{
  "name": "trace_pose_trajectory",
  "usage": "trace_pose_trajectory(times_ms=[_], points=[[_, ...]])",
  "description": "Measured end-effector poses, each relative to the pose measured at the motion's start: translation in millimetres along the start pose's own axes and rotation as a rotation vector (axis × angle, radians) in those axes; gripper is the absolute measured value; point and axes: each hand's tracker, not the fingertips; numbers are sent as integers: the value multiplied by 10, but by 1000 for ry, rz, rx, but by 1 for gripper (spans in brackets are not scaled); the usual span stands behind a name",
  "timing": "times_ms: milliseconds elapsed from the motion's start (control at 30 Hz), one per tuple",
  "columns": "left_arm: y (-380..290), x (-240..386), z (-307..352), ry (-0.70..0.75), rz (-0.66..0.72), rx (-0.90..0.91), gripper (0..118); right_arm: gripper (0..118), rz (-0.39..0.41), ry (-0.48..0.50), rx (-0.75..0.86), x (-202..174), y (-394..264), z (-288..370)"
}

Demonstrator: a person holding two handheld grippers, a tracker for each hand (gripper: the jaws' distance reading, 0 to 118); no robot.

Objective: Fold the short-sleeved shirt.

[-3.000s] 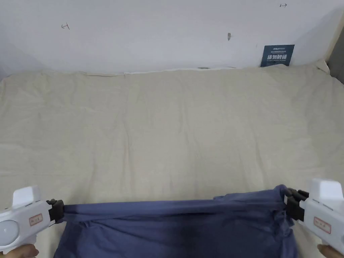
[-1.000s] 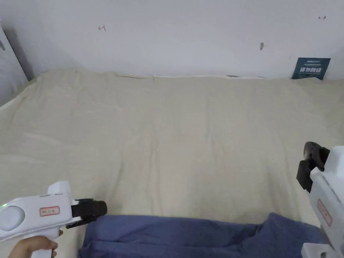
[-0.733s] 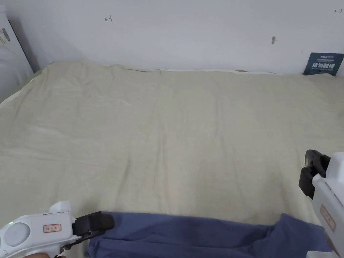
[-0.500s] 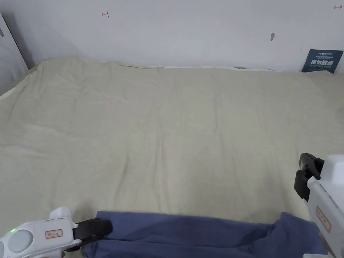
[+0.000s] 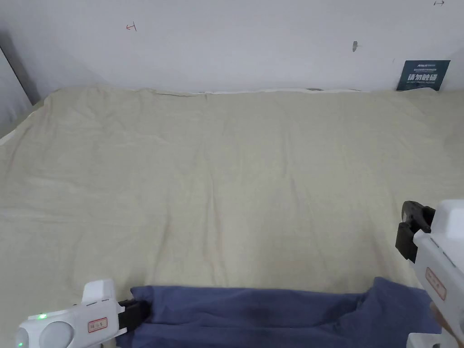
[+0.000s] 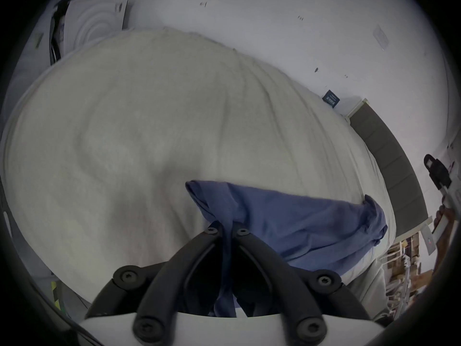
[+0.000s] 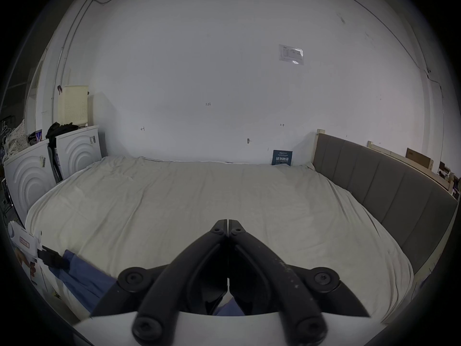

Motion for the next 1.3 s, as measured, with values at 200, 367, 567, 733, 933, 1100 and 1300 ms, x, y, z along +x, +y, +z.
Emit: trace_pose_trajectory(times_ms=[200,367,567,733,933,1100,1300], points=[[329,-176,503,-7,72,102,6,2,-7,-3,34,84,97,46],[417,-435,778,191,45,118,6,2,-37,1,59,119,105,85],[338,-275,794,221,-10,100,6,2,-48,16,53,145,37,154],[254,443,587,71,-78,78,6,2,-56,20,43,200,0,189],[124,1226,72,-101,-87,-1,6,2,-61,8,46,323,-11,255],[-26,1718,-289,-146,-97,-54,6,2,-63,-10,46,439,-23,303],[-160,1917,-498,-138,-91,-134,69,1,-71,-35,39,562,-51,335]])
